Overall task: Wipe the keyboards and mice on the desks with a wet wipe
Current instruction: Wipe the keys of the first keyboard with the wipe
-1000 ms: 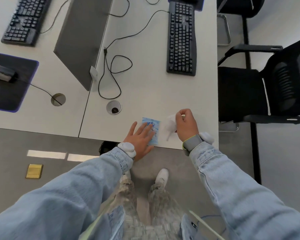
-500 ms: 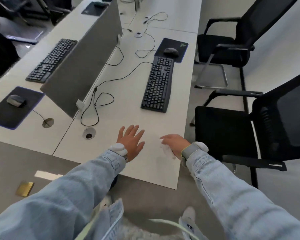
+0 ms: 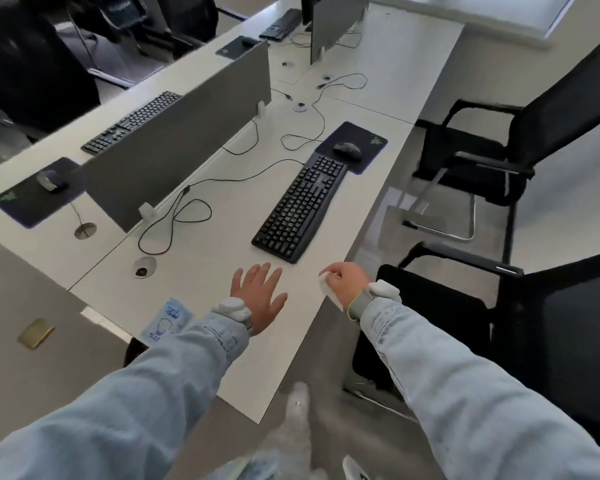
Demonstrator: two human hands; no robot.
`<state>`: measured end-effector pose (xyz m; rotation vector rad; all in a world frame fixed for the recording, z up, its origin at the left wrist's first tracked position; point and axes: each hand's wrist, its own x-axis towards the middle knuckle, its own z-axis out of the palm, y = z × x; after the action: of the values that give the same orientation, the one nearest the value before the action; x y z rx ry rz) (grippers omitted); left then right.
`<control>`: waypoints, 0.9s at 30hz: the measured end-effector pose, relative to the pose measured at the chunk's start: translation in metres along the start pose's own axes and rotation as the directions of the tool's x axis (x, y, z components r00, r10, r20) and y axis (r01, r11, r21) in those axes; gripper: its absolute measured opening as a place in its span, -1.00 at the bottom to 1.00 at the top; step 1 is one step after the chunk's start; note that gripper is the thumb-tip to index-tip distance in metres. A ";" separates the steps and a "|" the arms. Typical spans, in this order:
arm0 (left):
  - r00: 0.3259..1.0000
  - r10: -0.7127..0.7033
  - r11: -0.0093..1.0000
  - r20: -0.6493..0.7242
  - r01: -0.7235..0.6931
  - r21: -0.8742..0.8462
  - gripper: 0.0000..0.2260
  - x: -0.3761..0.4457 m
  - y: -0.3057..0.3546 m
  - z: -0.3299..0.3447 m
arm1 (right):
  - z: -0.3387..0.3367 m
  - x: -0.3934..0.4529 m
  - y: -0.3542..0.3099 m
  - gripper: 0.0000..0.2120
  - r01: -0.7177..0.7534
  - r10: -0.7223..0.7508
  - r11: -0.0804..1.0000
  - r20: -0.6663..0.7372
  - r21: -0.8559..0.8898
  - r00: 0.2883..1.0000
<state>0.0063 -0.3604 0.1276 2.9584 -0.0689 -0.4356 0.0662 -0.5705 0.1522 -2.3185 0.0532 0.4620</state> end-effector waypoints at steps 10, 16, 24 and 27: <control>0.992 -0.116 0.993 -0.049 0.117 0.010 -0.41 0.101 0.012 -0.029 | -0.031 0.138 -0.016 -0.82 0.095 -0.080 0.970 0.073 -0.226 0.994; 0.980 -0.177 0.984 -0.086 0.176 -0.016 -0.36 0.147 0.009 -0.059 | -0.051 0.207 -0.046 -0.68 0.114 -0.092 0.959 0.095 -0.259 0.991; 0.940 -0.317 0.948 -0.127 0.308 -0.085 -0.27 0.208 0.009 -0.054 | -0.051 0.320 -0.089 -0.61 0.259 -0.180 0.907 0.248 -0.333 0.952; 0.915 -0.386 0.920 -0.117 0.374 -0.115 -0.20 0.246 0.017 -0.040 | -0.044 0.379 -0.092 -0.74 0.287 -0.165 0.888 0.332 -0.360 0.929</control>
<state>0.2530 -0.3885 0.0980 2.8970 0.5376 -0.2663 0.4494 -0.4978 0.1127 -2.5835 -0.5021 0.7465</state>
